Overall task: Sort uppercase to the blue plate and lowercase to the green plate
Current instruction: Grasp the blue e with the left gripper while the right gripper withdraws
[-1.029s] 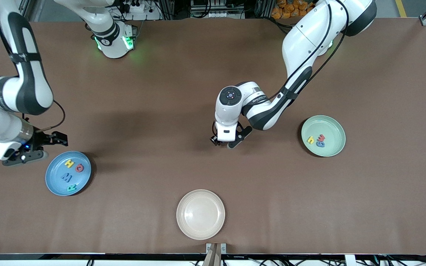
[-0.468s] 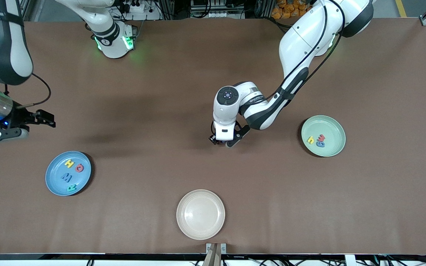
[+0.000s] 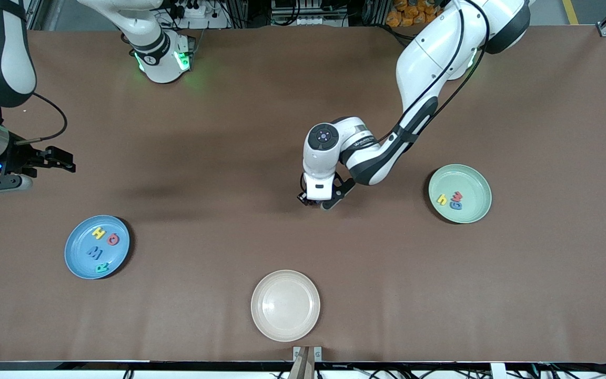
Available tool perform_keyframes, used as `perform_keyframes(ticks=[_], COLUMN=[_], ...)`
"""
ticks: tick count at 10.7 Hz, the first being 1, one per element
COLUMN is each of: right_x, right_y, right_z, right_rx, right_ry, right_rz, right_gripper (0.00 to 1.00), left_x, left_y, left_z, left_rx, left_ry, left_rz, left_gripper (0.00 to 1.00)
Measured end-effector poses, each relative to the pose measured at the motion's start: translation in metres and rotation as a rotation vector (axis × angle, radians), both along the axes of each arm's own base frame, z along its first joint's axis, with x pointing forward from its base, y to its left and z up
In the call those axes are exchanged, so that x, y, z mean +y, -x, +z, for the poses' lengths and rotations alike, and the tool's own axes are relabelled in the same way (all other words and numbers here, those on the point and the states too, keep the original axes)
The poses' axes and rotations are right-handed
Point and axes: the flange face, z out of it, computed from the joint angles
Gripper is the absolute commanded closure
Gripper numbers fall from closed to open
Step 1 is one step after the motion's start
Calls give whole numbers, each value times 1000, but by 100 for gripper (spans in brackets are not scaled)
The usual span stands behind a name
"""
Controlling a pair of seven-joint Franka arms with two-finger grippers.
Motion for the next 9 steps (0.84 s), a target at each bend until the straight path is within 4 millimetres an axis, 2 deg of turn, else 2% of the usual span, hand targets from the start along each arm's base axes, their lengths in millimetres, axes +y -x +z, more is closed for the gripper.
perform_keyframes(ticks=[3, 9], right_x=[7, 16], right_y=[1, 0], right_z=[16, 83], right_rx=[2, -26], right_ry=[-1, 23], right_rz=[12, 34], right_gripper=[0, 0], left_x=[-2, -4], left_y=[3, 5], left_z=[0, 1], left_rx=[-5, -11], left_ry=[-22, -33], left_rz=[-8, -14], left_gripper=[72, 86])
